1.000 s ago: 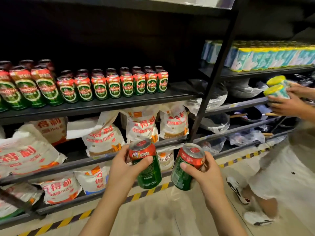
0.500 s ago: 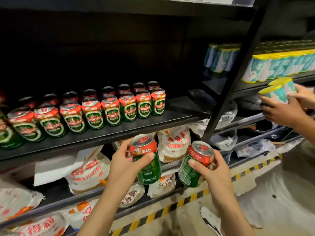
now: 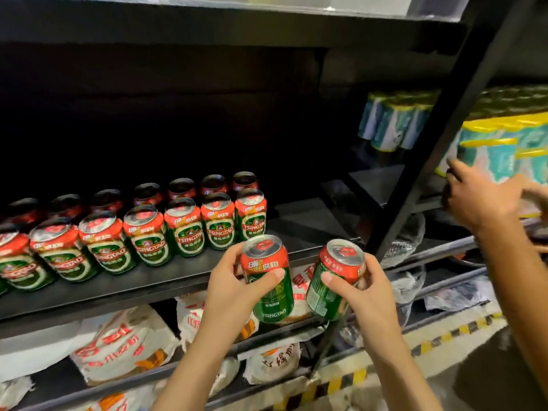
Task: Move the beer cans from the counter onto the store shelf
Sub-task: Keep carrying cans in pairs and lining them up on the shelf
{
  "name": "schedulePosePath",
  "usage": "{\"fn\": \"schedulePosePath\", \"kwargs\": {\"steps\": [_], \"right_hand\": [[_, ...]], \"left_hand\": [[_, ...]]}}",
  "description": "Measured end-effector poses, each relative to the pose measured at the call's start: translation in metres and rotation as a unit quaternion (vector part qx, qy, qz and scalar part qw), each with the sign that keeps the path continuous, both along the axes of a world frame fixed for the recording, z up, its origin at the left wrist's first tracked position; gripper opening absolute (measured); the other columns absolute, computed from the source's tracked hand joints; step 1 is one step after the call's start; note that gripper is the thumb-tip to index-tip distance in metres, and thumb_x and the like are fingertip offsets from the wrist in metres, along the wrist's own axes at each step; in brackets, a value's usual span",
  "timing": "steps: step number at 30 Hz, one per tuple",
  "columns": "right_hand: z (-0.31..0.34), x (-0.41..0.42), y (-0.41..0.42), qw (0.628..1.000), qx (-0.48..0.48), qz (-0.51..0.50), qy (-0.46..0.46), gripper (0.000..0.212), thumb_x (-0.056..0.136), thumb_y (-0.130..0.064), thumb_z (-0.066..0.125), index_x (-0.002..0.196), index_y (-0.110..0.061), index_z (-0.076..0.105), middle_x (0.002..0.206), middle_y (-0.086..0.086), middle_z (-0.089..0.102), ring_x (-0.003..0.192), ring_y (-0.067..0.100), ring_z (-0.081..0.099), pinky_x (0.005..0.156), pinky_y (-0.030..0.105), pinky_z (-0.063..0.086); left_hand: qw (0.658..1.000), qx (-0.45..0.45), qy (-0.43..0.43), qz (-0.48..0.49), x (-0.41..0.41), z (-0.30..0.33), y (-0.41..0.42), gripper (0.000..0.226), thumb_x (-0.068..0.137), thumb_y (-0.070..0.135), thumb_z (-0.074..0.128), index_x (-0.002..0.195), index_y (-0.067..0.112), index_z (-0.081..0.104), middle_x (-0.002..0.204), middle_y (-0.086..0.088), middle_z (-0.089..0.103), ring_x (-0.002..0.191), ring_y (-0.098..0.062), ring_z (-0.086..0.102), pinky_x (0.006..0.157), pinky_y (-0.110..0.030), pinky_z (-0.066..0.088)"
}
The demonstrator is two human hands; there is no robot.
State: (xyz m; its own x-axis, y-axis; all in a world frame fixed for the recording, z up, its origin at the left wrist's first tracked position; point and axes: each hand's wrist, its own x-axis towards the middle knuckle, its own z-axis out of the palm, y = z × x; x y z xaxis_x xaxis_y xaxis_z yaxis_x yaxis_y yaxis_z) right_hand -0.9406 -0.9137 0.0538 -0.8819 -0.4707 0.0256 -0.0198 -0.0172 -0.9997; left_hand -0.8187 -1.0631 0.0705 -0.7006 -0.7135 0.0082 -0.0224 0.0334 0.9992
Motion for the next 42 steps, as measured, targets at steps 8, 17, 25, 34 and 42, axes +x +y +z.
{"fn": "schedulePosePath", "kwargs": {"steps": [8, 17, 25, 34, 42], "right_hand": [[-0.001, -0.043, -0.033, 1.0, -0.001, -0.027, 0.011, 0.052, 0.062, -0.02, 0.085, 0.108, -0.022, 0.061, 0.099, -0.001, 0.069, 0.09, 0.013, 0.067, 0.077, 0.028, 0.052], [-0.005, -0.068, -0.064, 0.998, 0.013, -0.054, 0.033, 0.049, 0.067, -0.015, 0.082, 0.11, -0.021, 0.059, 0.098, -0.005, 0.069, 0.084, 0.003, 0.067, 0.067, 0.018, 0.052], [-0.01, -0.097, -0.075, 0.998, 0.011, -0.057, 0.033, 0.051, 0.069, -0.02, 0.081, 0.113, -0.022, 0.057, 0.105, -0.002, 0.066, 0.092, 0.009, 0.066, 0.074, 0.023, 0.051], [-0.014, -0.123, -0.099, 0.998, 0.008, -0.057, 0.025, 0.054, 0.07, -0.024, 0.081, 0.117, -0.022, 0.054, 0.111, 0.0, 0.064, 0.101, 0.014, 0.062, 0.087, 0.034, 0.051], [-0.006, -0.137, -0.118, 0.999, 0.003, -0.029, 0.015, 0.049, 0.072, -0.014, 0.079, 0.112, -0.018, 0.053, 0.103, -0.004, 0.062, 0.096, 0.01, 0.06, 0.078, 0.027, 0.05]], "left_hand": [[1.0, 0.01, 0.012, -0.019, -0.047, 0.001, -0.031, 0.049, 0.07, 0.014, 0.08, 0.11, 0.031, 0.058, 0.103, 0.011, 0.068, 0.092, 0.001, 0.064, 0.077, -0.02, 0.054], [0.998, -0.052, 0.002, -0.038, -0.086, -0.004, -0.046, 0.05, 0.067, 0.025, 0.082, 0.109, 0.033, 0.057, 0.108, 0.01, 0.064, 0.093, 0.004, 0.062, 0.079, -0.016, 0.051], [0.974, -0.21, -0.08, -0.031, -0.121, 0.013, -0.057, 0.042, 0.067, 0.036, 0.08, 0.098, 0.032, 0.052, 0.099, 0.011, 0.059, 0.089, -0.002, 0.058, 0.077, -0.026, 0.052], [0.911, -0.346, -0.196, -0.113, -0.165, 0.046, -0.101, 0.053, 0.072, 0.043, 0.073, 0.117, 0.02, 0.055, 0.104, 0.004, 0.059, 0.093, -0.012, 0.056, 0.071, -0.021, 0.042], [0.866, -0.404, -0.242, -0.167, -0.176, 0.059, -0.131, 0.041, 0.072, 0.043, 0.075, 0.103, 0.019, 0.06, 0.094, 0.004, 0.062, 0.082, -0.012, 0.059, 0.063, -0.023, 0.043]]}}
